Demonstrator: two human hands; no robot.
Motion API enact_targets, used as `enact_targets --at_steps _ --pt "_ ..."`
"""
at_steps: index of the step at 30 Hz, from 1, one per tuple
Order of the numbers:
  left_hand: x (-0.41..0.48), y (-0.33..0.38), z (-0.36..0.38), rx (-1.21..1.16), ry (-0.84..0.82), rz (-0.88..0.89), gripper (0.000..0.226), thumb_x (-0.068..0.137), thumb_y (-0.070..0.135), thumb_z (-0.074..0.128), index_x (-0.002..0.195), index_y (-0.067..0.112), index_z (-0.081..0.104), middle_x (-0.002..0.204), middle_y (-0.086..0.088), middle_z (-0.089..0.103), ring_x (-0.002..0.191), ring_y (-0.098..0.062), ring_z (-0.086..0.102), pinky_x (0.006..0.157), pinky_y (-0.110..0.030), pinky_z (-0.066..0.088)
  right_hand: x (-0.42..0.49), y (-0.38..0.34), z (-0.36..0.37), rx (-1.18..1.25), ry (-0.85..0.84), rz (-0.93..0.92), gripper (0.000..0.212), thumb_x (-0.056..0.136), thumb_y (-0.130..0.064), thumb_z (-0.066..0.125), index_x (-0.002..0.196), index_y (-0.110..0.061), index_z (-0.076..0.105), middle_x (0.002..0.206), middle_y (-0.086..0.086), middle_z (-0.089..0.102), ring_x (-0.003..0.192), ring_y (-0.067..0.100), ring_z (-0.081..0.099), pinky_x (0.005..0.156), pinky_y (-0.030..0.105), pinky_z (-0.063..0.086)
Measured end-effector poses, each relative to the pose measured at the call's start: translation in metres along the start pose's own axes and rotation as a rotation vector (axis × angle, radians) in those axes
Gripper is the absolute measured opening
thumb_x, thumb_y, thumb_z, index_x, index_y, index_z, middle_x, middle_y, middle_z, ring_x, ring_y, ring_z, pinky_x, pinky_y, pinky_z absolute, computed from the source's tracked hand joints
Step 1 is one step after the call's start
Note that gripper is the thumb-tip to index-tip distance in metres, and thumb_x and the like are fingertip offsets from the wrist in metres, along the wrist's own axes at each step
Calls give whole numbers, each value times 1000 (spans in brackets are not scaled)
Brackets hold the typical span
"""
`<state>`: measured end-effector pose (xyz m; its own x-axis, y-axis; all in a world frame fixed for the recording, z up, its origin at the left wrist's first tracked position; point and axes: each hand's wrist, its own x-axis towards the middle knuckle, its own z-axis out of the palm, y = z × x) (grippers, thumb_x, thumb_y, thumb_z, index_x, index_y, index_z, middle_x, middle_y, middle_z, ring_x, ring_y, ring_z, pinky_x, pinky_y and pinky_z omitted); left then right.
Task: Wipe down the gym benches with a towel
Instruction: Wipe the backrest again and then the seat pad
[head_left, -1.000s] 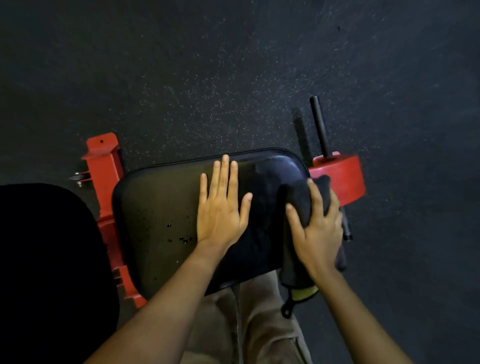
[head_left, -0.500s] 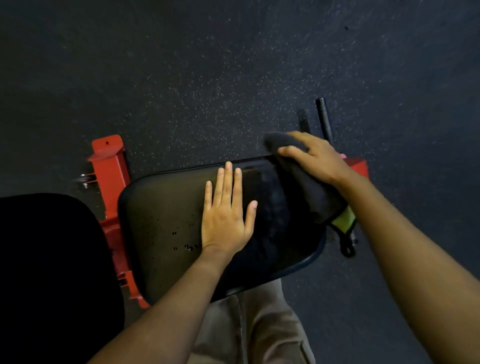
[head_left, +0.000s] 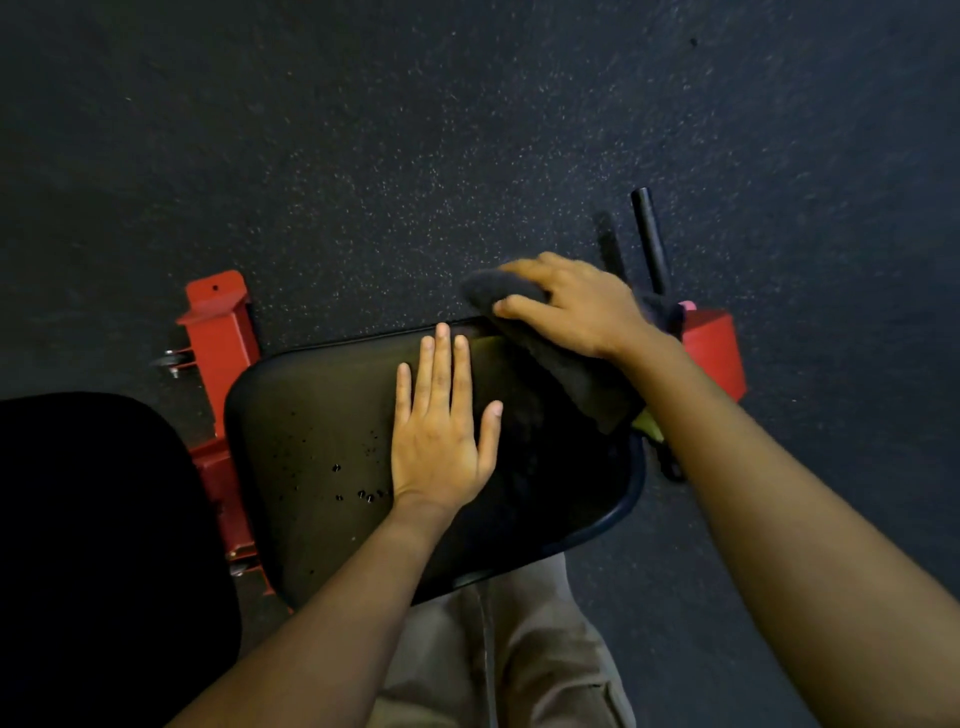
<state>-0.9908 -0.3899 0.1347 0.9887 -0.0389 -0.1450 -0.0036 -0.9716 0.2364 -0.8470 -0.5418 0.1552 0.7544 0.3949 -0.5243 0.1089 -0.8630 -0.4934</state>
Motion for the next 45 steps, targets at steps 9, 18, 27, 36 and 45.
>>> enact_targets --at_steps 9,18,27,36,45 --pt "-1 1 1 13 5 -10 64 96 39 32 145 0 25 153 -19 22 143 -29 16 114 -44 11 -130 28 73 430 446 233 65 85 -58 45 145 -40 28 147 7 32 134 28 36 107 44 33" --pt "-2 3 1 40 21 -19 63 96 38 33 146 0 27 153 -20 23 142 -29 16 115 -44 10 -10 11 12 73 172 118 52 87 -61 50 135 -41 45 133 0 47 121 31 49 96 49 42" --pt "-2 3 2 35 32 -9 63 96 38 32 145 0 25 152 -21 25 141 -30 18 114 -44 11 -132 22 79 453 512 359 67 80 -68 42 141 -47 23 144 3 35 128 32 42 98 54 41" --pt "-2 2 4 31 56 3 62 96 38 32 144 -1 30 152 -22 25 141 -32 19 114 -44 10 -33 27 25 175 286 182 58 85 -61 53 139 -45 38 138 -1 42 123 33 46 98 50 42" --pt "-9 -4 -1 -193 96 293 41 97 19 39 131 0 51 144 -18 41 135 -28 34 113 -41 22 -121 22 84 494 664 448 63 83 -57 60 141 -46 38 144 -6 39 130 23 41 98 40 37"
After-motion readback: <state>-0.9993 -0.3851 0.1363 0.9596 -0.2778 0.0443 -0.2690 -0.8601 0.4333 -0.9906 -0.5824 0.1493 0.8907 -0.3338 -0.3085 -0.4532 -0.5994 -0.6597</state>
